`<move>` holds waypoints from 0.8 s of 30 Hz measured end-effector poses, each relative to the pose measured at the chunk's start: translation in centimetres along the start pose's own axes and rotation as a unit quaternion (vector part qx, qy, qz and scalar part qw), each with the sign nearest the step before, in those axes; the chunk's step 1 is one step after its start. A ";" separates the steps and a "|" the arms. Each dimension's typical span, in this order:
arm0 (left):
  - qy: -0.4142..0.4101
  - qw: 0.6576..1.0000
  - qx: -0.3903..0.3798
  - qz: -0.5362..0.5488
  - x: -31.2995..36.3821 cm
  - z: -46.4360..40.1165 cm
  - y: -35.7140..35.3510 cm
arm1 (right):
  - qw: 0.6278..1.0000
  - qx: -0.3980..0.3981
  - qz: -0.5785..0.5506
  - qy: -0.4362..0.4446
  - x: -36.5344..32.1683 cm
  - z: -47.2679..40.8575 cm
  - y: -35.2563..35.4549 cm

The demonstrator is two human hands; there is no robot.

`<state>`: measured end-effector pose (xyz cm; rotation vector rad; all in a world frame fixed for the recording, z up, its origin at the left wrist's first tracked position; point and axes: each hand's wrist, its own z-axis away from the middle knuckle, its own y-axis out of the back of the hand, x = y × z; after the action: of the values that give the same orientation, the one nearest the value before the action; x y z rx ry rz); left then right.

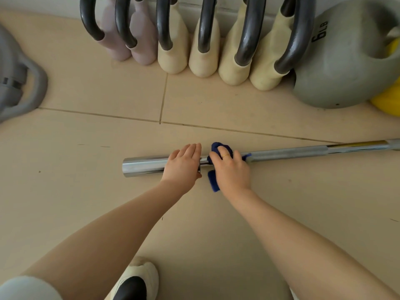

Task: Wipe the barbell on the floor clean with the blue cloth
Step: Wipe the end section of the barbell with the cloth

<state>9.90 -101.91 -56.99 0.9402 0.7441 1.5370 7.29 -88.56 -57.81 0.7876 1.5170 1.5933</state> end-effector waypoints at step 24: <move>-0.058 0.968 0.120 -0.214 4.8 0.0 -1.0 | 0.994 -0.055 0.071 0.067 12.5 1.1 1.6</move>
<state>10.10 -96.98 -57.06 0.9609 0.9915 1.0219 1.74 -77.16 -57.09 0.7545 1.4786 1.8508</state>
